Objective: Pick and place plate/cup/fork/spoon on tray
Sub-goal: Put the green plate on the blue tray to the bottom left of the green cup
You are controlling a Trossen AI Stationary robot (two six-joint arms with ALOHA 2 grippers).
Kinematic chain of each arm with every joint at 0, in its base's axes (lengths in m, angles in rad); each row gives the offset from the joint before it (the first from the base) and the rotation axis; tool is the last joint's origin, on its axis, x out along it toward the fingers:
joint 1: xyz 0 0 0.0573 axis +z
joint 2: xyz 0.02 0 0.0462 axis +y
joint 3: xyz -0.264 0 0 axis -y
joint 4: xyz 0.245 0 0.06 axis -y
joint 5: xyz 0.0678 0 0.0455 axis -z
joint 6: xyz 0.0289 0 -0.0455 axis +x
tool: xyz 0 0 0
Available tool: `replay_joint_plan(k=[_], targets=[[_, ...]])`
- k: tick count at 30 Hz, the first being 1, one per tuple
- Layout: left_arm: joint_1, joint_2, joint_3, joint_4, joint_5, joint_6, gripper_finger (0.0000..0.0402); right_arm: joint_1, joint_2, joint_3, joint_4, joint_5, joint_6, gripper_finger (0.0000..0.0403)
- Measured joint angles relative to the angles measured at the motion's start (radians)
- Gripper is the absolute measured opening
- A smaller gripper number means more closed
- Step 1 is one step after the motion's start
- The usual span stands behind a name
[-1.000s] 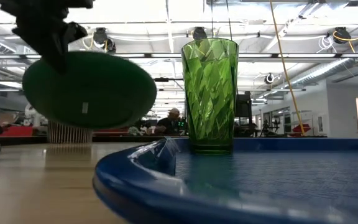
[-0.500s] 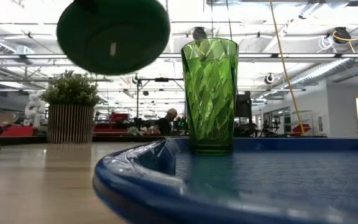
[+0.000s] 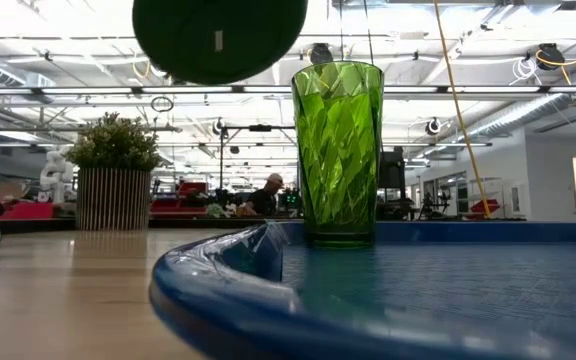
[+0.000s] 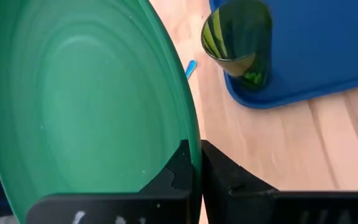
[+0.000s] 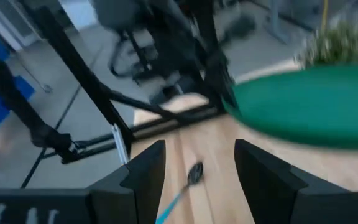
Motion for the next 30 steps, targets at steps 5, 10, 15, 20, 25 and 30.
replay_joint_plan(k=[5,10,15,20,25,30], targets=[[0.003,0.069,0.02,0.002,0.011,0.095,0.0009,0.005,-0.027,0.001,0.024,-0.001,-0.087,0.0185],[0.002,0.121,0.057,0.006,0.01,0.172,0.0009,0.004,0.004,0.028,-0.027,-0.002,-0.126,0.0185],[0.01,0.155,0.087,0.012,0.011,0.212,0.0009,0.004,0.058,0.044,-0.166,-0.029,-0.157,0.0185],[0.023,0.172,0.088,0.007,0.019,0.22,0.0009,0.004,0.084,0.045,-0.17,-0.03,-0.243,0.0185],[0.023,0.17,0.088,0.012,0.038,0.219,0.0009,-0.014,0.09,0.039,-0.237,-0.029,-0.311,0.0183],[0.019,0.171,0.088,0.012,0.055,0.216,0.0008,-0.04,0.09,0.031,-0.314,-0.027,-0.346,0.0163]])
